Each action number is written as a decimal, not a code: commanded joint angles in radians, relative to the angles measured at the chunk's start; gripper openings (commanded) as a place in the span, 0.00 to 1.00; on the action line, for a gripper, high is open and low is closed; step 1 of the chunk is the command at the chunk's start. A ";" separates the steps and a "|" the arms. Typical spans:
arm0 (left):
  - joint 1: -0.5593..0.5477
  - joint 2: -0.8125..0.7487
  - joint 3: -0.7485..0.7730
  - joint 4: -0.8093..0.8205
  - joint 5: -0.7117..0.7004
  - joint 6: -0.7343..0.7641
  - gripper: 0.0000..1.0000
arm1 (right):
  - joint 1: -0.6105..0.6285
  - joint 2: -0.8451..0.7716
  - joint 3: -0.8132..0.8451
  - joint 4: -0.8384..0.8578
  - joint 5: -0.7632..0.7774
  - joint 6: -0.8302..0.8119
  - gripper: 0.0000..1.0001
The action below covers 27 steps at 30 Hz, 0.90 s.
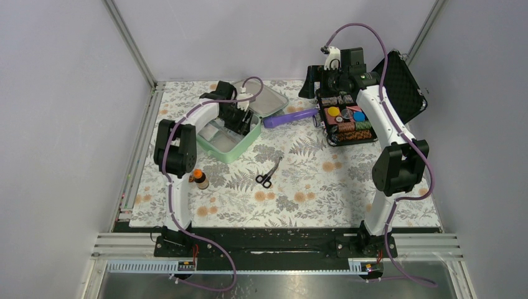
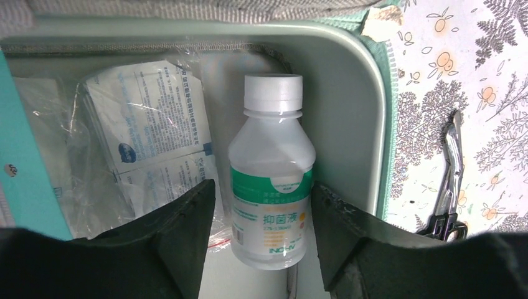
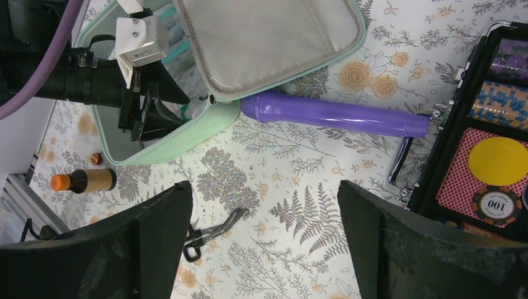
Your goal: Organize the medicine kit
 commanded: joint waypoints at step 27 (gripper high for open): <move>0.062 -0.111 0.006 -0.258 0.025 0.090 0.00 | 0.000 0.002 0.014 -0.011 0.002 -0.004 0.93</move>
